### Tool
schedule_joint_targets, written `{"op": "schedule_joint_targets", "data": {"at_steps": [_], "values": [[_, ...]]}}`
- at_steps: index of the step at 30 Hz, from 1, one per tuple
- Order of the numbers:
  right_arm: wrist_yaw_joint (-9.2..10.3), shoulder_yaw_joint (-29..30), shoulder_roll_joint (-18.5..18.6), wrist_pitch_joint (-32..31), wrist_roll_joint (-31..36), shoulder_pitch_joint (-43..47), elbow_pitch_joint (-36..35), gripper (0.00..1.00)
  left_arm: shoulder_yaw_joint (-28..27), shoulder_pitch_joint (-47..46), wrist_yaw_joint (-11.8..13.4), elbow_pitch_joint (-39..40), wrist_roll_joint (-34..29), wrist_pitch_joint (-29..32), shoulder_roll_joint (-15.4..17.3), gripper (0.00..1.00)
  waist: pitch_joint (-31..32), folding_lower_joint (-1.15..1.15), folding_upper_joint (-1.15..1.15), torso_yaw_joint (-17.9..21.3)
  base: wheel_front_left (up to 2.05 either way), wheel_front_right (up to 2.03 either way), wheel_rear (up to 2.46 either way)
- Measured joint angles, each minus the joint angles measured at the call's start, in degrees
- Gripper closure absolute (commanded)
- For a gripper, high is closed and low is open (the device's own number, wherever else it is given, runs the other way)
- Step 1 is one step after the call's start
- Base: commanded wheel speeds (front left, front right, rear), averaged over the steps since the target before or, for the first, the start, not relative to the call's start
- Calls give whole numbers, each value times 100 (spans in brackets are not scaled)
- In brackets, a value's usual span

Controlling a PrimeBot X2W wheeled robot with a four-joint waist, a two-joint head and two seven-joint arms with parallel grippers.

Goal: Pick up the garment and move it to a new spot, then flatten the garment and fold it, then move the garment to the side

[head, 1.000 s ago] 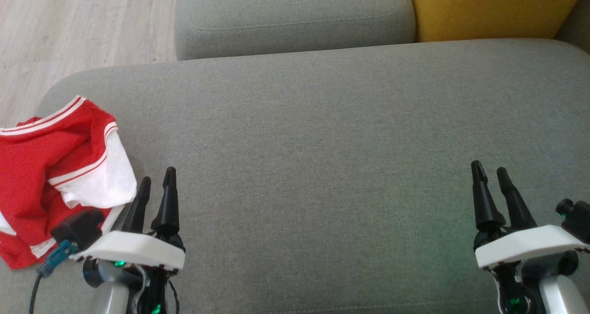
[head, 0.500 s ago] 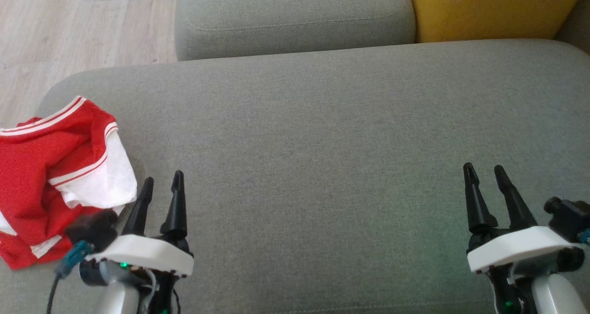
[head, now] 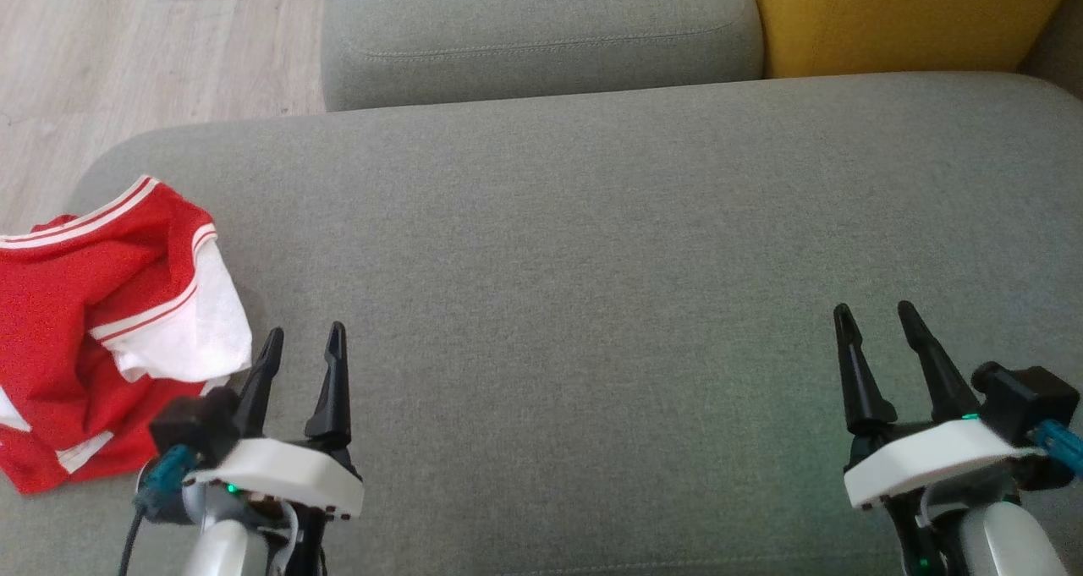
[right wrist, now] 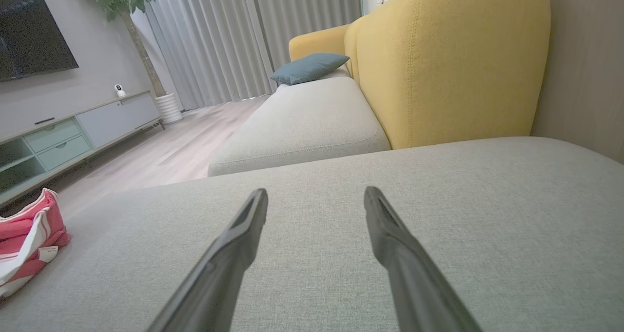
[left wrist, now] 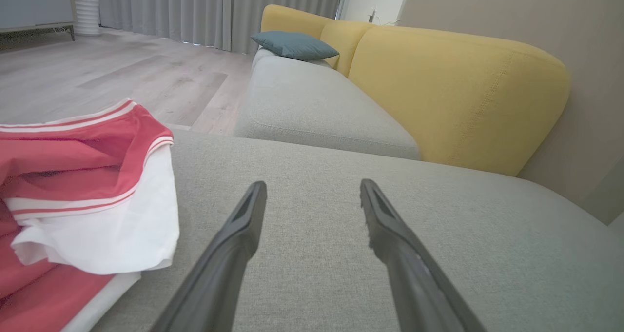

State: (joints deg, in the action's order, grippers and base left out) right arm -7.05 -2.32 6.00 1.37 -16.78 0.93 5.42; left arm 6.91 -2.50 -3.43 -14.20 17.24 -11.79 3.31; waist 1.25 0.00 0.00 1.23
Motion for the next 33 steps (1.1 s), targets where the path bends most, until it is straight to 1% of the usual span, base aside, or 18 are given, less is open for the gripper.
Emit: {"op": "schedule_joint_targets", "data": {"at_steps": [17, 21, 33], "values": [[0, 68, -90, 101, 940, 137, -53, 0, 124, 13, 141, -131, -969, -250, 4, 0, 2, 0, 0, -9, 0, 0, 0], [0, 108, -151, 122, 938, 137, -48, 0, 122, 15, 143, -187, -966, -250, 4, 0, 1, 0, 0, -21, 0, 0, 0], [0, 171, -175, 126, 921, 137, -2, 0, 114, 16, 148, -263, -960, -250, 3, 0, -2, 0, 0, -51, 0, 0, 0]]}}
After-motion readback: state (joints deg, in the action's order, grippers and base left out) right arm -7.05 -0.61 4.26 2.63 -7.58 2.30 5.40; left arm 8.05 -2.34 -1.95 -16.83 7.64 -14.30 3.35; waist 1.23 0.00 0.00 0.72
